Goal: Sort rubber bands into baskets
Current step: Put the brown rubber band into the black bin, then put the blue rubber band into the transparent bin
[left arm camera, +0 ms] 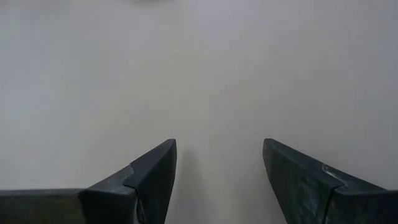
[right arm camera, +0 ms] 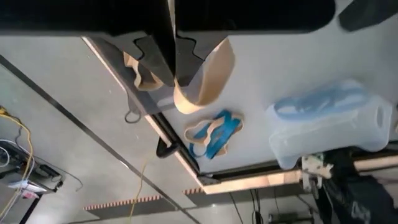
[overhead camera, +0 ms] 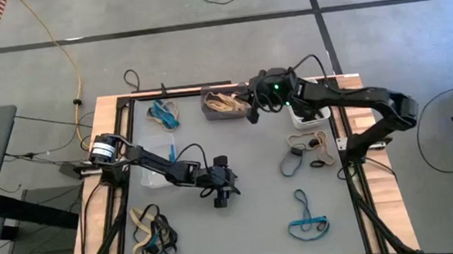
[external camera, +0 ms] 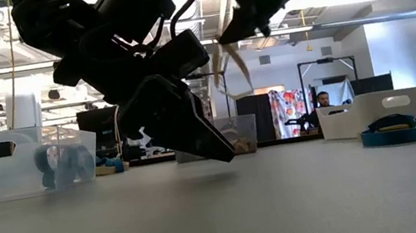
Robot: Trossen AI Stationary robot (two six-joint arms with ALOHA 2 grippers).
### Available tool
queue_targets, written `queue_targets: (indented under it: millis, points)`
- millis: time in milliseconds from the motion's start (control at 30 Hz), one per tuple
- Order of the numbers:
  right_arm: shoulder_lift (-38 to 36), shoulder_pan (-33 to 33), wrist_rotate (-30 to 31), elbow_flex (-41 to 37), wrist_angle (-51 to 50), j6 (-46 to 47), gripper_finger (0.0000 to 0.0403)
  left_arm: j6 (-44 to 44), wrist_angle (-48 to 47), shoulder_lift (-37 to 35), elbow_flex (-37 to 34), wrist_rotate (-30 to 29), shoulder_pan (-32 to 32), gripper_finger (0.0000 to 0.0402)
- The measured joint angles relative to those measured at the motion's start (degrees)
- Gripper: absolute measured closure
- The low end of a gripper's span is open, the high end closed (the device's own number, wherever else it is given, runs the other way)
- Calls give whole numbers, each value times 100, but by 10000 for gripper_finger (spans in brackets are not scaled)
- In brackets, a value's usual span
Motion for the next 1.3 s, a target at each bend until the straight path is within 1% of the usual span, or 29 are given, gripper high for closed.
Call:
queue_targets:
  millis: [333,400,500,600,633,767,867,1033,1133,1300]
  points:
    - [984,-644,-489,0,1564,139,381,-41,4,0,0,0,0,171]
    - [1185,-762,-619,0,1734,250,380,-41,4,0,0,0,0,171]
    - [1550,-906,-907,112,1706,458,376,-60,4,0,0,0,0,171]
    - [1880,-1001,-1185,249,1535,599,359,-99,4,0,0,0,0,171]
    - [1971,-1008,-1196,296,1446,637,350,-111,4,0,0,0,0,171]
    - [2191,-1029,-1194,428,1187,678,298,-173,3,0,0,0,0,171]
    - [2135,-1029,-1193,452,945,629,247,-201,2,0,0,4,0,171]
    - [1587,-1027,-1185,455,177,393,169,-231,1,0,0,15,0,171]
    - [1157,-1025,-1067,455,-443,324,148,-234,41,0,0,15,0,171]
    - [284,-841,-1026,455,-1827,107,143,-234,230,0,0,15,0,171]
